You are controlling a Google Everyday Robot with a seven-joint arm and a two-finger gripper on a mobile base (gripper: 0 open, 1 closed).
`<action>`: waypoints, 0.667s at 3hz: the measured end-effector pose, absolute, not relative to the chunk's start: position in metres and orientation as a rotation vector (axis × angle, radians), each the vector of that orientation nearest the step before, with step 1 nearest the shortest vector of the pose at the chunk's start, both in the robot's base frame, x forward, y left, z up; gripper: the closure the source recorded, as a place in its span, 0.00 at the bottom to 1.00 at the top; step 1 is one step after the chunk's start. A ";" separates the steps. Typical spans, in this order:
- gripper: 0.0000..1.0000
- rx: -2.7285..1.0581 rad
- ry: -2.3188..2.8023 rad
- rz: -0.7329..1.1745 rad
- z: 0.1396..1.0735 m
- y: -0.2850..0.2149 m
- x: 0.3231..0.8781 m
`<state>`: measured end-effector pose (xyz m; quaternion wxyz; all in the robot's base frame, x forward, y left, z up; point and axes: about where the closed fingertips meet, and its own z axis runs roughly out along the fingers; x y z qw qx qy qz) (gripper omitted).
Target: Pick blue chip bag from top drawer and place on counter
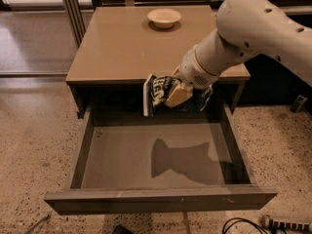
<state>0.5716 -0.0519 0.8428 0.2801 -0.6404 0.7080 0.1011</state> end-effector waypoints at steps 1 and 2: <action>1.00 -1.706 1.811 0.265 0.890 -0.043 0.599; 1.00 -1.703 1.804 0.273 0.890 -0.042 0.601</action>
Offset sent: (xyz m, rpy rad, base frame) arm 0.0215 0.0073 0.0330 0.0323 -0.0397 0.0285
